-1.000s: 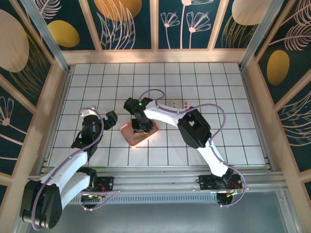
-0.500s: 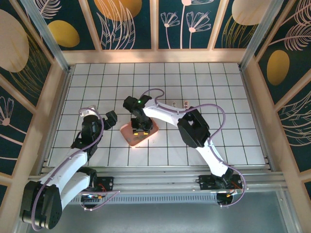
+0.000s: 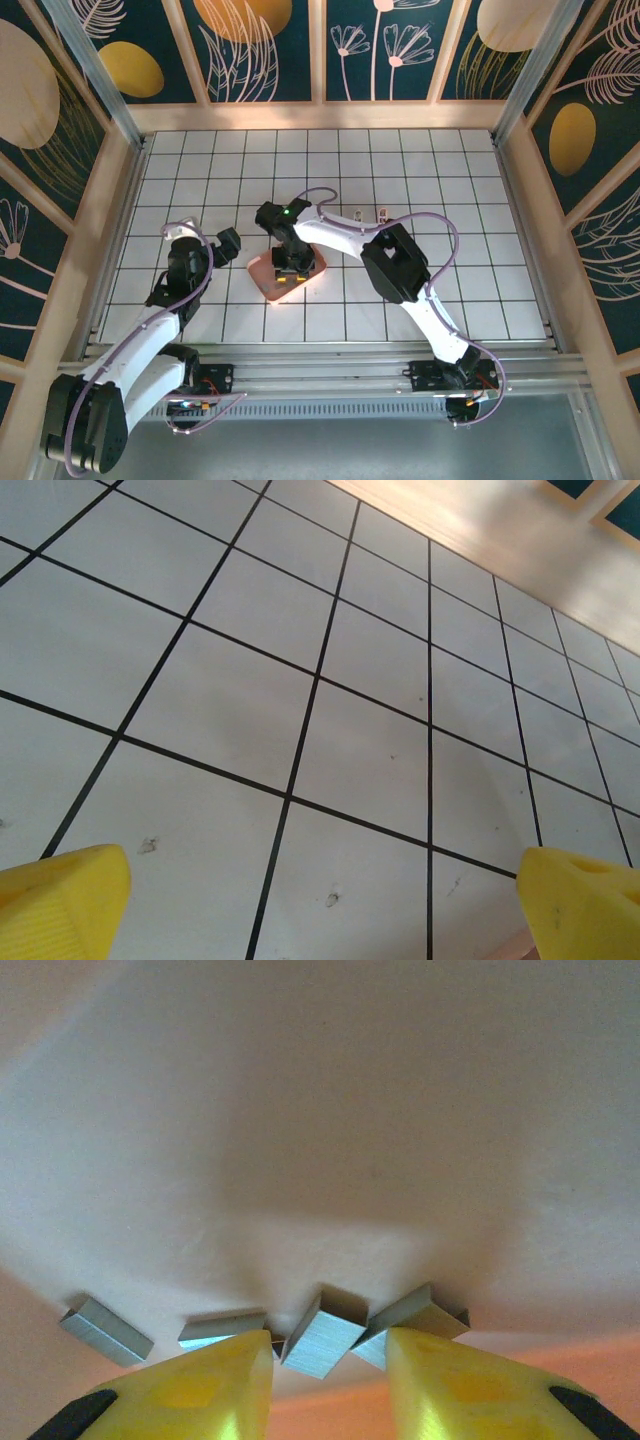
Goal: Load the staples into the stapler
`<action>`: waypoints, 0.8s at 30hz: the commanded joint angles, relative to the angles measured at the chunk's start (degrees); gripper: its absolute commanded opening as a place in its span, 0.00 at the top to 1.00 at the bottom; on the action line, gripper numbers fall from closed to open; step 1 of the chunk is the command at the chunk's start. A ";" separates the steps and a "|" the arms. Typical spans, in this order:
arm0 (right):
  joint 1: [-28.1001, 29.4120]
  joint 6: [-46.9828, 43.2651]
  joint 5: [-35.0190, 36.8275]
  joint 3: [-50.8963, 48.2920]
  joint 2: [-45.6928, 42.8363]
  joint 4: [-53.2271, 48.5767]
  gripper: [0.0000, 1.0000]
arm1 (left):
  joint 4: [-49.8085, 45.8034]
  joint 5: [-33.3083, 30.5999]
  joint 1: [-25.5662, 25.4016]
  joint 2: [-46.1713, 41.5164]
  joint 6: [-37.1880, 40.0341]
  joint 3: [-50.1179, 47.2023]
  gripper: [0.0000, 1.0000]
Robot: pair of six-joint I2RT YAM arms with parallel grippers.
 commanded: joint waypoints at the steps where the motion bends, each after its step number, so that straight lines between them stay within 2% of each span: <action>1: -0.45 0.30 0.12 -1.97 1.90 2.08 0.65 | -0.92 -1.30 0.40 -0.99 1.43 -0.36 0.01; 10: -0.91 0.45 1.55 -3.50 2.12 6.25 0.71 | -1.18 -1.45 0.43 -1.17 1.84 -0.28 0.01; 24: -0.73 -0.96 9.22 -0.09 -3.66 13.47 0.78 | -0.98 -1.40 0.38 -1.17 1.92 -0.01 0.01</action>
